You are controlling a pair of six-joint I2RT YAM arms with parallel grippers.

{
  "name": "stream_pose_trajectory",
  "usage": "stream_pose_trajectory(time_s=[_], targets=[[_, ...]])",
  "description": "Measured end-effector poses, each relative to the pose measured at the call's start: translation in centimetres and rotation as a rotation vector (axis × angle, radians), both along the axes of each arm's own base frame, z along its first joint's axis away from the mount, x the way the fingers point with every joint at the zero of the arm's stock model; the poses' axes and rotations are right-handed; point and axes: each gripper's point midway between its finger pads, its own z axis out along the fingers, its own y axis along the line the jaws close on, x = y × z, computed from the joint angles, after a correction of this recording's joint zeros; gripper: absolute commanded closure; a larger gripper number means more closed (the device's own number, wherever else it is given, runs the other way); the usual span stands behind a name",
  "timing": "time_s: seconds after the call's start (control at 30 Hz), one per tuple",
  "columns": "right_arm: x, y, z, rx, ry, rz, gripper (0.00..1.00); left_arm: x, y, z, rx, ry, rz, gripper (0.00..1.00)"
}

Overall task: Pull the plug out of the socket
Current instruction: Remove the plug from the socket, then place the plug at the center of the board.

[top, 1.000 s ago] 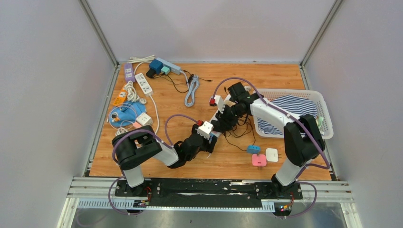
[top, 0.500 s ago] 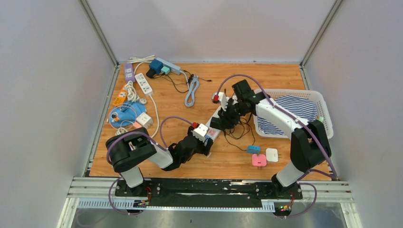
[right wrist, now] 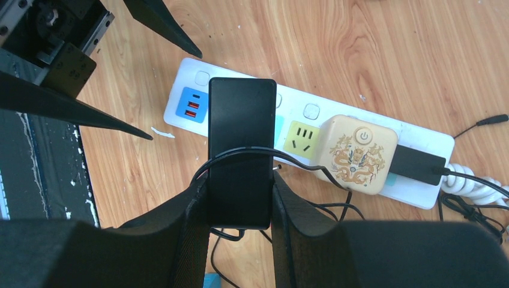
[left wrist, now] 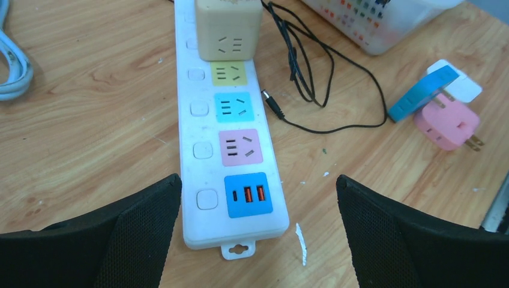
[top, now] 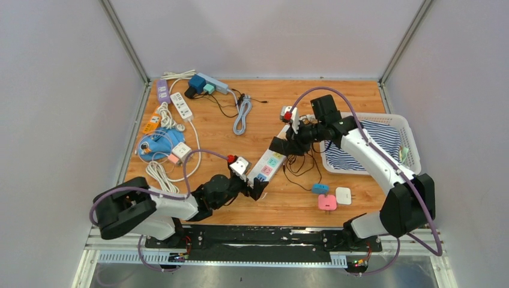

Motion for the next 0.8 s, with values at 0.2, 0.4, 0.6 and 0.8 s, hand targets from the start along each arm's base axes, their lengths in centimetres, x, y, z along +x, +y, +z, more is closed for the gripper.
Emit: stream_pose_trajectory(time_s=[0.2,0.4,0.6,0.8], targets=[[-1.1,0.0,0.9,0.03,-0.006,0.025,1.0,-1.6,1.8,2.9,-0.096,-0.033,-0.019,0.0],[-2.8,0.3,2.5,0.095,-0.029,0.079,1.0,-3.8,2.4,6.1,-0.214,-0.057,-0.104,0.0],[-4.8,0.9,3.4,0.169,-0.022,0.164,1.0,-5.7,2.1,9.7,-0.326,-0.093,-0.222,0.0],[-6.1,1.4,3.6,0.216,-0.011,0.231,1.0,-6.3,1.6,10.5,-0.312,-0.124,-0.32,0.0]])
